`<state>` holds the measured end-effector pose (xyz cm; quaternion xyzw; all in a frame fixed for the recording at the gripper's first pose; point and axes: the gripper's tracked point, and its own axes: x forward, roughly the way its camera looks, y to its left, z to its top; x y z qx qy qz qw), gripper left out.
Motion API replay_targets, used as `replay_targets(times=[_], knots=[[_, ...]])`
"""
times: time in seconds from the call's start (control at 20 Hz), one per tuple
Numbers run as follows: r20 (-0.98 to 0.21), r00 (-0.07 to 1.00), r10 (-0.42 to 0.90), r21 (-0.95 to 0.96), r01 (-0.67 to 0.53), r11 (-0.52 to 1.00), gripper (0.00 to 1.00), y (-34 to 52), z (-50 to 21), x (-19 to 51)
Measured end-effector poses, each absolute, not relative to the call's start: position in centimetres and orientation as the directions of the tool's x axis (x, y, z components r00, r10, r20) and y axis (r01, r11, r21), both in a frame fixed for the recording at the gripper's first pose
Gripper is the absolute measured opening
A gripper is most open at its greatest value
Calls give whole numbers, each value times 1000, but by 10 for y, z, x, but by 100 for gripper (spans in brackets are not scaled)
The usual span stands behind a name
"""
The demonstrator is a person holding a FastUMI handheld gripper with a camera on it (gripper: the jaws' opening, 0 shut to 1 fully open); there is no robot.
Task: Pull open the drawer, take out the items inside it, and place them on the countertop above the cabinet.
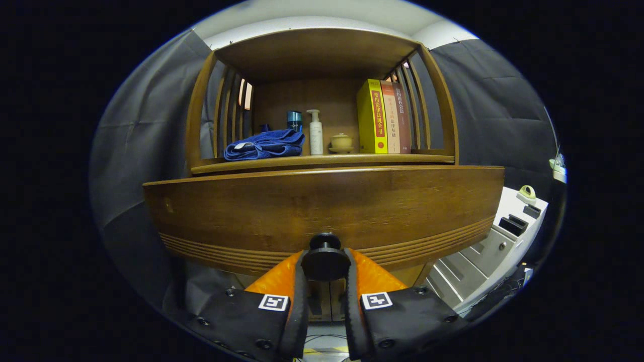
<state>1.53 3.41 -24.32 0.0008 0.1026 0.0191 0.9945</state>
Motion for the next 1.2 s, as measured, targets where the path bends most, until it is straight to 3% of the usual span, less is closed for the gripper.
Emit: replay_targets(times=[0.95, 1.2], knots=[[-248, 968, 21, -6, -23, 1000, 40, 25, -262, -75], [-241, 970, 16, -17, -20, 1000, 34, 24, -264, -82]])
